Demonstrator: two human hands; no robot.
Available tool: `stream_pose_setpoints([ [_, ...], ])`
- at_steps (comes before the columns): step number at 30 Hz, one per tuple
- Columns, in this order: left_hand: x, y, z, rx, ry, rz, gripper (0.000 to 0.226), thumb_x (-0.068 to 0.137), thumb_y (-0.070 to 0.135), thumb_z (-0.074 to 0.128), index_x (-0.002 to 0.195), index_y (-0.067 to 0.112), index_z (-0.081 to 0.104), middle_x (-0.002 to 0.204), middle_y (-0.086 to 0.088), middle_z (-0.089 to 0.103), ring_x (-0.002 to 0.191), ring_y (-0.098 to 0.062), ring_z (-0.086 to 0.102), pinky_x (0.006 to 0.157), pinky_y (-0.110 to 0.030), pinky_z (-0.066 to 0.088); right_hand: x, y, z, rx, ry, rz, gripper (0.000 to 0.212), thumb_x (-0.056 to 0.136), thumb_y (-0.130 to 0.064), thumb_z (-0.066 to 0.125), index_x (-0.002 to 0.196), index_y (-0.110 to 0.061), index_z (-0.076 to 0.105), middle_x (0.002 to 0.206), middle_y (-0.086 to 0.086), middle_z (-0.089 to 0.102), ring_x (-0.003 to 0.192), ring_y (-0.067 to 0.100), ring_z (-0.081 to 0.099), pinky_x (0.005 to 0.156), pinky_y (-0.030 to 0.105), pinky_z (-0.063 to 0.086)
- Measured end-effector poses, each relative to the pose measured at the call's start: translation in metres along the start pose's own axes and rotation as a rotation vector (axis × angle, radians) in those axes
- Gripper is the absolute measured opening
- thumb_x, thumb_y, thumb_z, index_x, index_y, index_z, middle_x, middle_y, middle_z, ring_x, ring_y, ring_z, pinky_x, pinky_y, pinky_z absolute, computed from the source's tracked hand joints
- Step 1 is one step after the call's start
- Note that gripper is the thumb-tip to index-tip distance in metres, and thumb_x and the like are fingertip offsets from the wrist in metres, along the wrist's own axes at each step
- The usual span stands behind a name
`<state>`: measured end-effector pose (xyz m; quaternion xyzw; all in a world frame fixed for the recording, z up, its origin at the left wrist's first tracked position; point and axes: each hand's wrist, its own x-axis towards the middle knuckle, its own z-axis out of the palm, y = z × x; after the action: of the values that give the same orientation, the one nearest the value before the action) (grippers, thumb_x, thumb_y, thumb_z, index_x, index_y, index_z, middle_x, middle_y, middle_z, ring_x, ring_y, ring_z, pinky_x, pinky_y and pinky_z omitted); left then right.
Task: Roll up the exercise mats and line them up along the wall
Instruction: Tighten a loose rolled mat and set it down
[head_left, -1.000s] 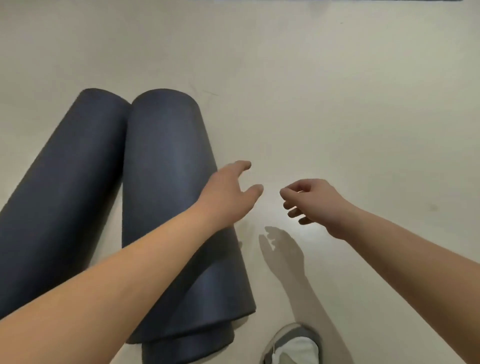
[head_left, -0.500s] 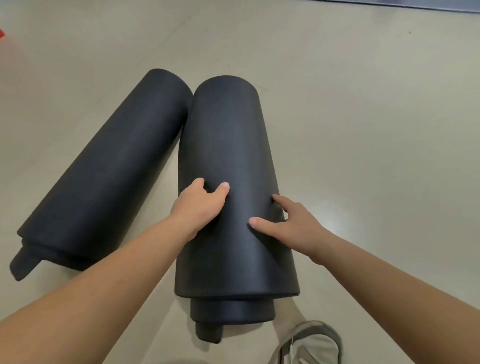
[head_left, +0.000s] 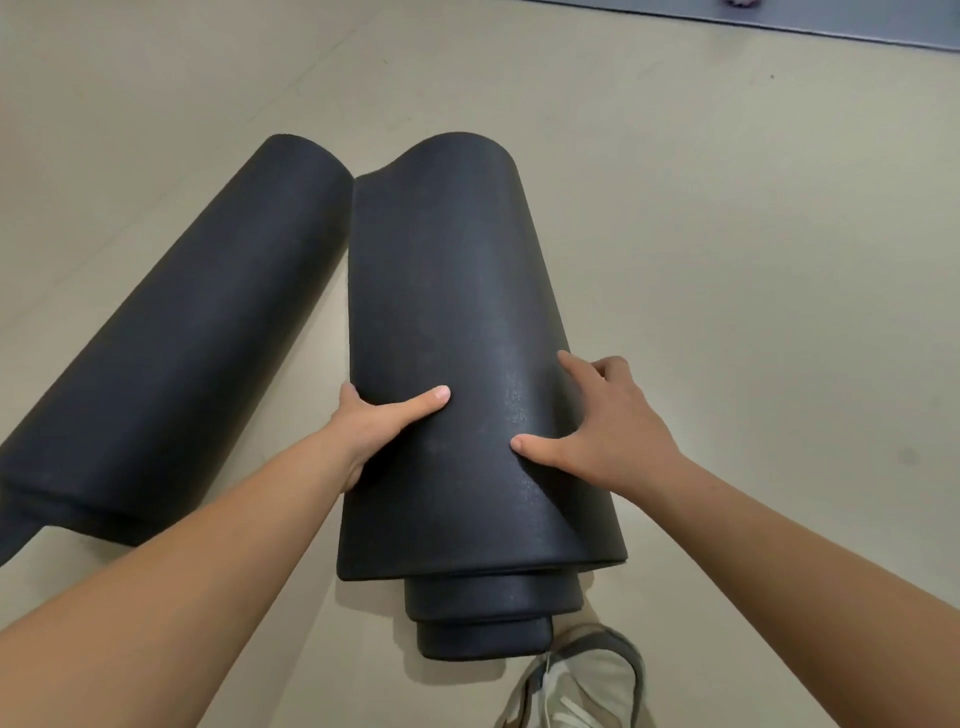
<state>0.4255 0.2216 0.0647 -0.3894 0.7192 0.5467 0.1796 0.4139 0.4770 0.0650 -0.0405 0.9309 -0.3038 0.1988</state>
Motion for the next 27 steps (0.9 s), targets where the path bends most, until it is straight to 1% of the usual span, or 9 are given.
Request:
stream_pose_setpoints([
  [2,-0.007,0.001,0.012,-0.026,-0.046,0.004,0.116,0.058,0.062,0.096,0.153,0.024,0.040,0.148,0.000,0.056,0.124,-0.028,0.059,0.089,-0.044,0.055,-0.002,-0.004,-0.002,-0.074,0.012,-0.085,0.104,0.073,-0.075,0.076,0.160,-0.046,0.026,0.143,-0.009,0.035,0.132,0.015,0.045,0.099,0.038,0.051],
  [4,-0.012,0.004,0.025,-0.050,-0.072,0.040,0.093,0.062,0.055,0.098,0.137,0.024,0.053,0.130,0.004,0.065,0.103,-0.019,0.064,0.068,-0.031,0.049,-0.003,-0.005,-0.008,-0.081,-0.004,-0.075,0.102,0.071,-0.079,0.075,0.157,-0.047,0.030,0.141,-0.008,0.037,0.133,0.016,0.044,0.102,0.040,0.050],
  [7,-0.012,0.003,0.035,-0.125,-0.042,0.069,0.048,0.078,0.038,0.093,0.111,0.017,0.065,0.112,0.004,0.072,0.092,-0.013,0.066,0.065,-0.028,0.049,-0.004,0.008,-0.027,-0.115,0.036,-0.006,0.096,0.066,-0.080,0.078,0.149,-0.046,0.042,0.140,-0.007,0.036,0.133,0.017,0.045,0.102,0.043,0.051],
  [9,-0.015,0.005,0.042,-0.145,-0.059,0.093,0.030,0.089,0.030,0.085,0.111,0.017,0.070,0.110,0.001,0.076,0.094,-0.016,0.071,0.068,-0.029,0.051,-0.006,0.018,-0.038,-0.148,0.061,-0.016,0.083,0.069,-0.074,0.078,0.142,-0.047,0.050,0.135,-0.008,0.038,0.130,0.017,0.047,0.101,0.042,0.052],
  [12,-0.027,0.017,0.068,-0.077,-0.115,0.171,0.022,0.093,0.032,0.079,0.111,0.021,0.072,0.106,0.002,0.078,0.094,-0.018,0.072,0.079,-0.036,0.055,-0.011,0.027,-0.047,-0.159,0.036,-0.037,0.063,0.083,-0.052,0.073,0.142,-0.044,0.054,0.136,-0.007,0.043,0.128,0.020,0.052,0.102,0.042,0.052],
  [17,-0.052,0.049,0.119,-0.112,-0.219,0.282,0.019,0.096,0.027,0.077,0.112,0.018,0.071,0.106,0.002,0.078,0.092,-0.017,0.075,0.058,-0.023,0.055,-0.022,0.044,-0.067,-0.146,0.116,-0.015,0.054,0.093,-0.030,0.063,0.146,-0.036,0.054,0.136,-0.004,0.049,0.122,0.020,0.056,0.100,0.041,0.052],
  [22,-0.063,0.057,0.166,-0.277,-0.369,0.234,0.017,0.101,0.022,0.070,0.117,0.016,0.064,0.117,-0.006,0.074,0.107,-0.025,0.071,0.082,-0.039,0.061,-0.035,0.063,-0.082,-0.092,0.114,0.012,0.057,0.091,-0.043,0.068,0.145,-0.030,0.058,0.125,-0.004,0.056,0.118,0.019,0.060,0.103,0.035,0.049],
  [24,-0.062,0.053,0.181,-0.289,-0.392,0.227,0.017,0.103,0.022,0.068,0.118,0.018,0.063,0.119,-0.005,0.072,0.110,-0.025,0.069,0.094,-0.045,0.061,-0.044,0.063,-0.085,-0.122,0.018,0.030,0.076,0.085,-0.062,0.073,0.150,-0.028,0.053,0.131,-0.003,0.054,0.120,0.019,0.057,0.103,0.034,0.049],
  [27,-0.060,0.055,0.194,-0.194,-0.399,0.262,0.017,0.103,0.026,0.069,0.117,0.019,0.064,0.118,-0.003,0.072,0.110,-0.024,0.070,0.098,-0.047,0.060,-0.050,0.056,-0.072,-0.322,-0.053,0.105,0.112,0.070,-0.089,0.068,0.155,-0.023,0.039,0.134,0.001,0.049,0.122,0.022,0.054,0.100,0.039,0.054],
])
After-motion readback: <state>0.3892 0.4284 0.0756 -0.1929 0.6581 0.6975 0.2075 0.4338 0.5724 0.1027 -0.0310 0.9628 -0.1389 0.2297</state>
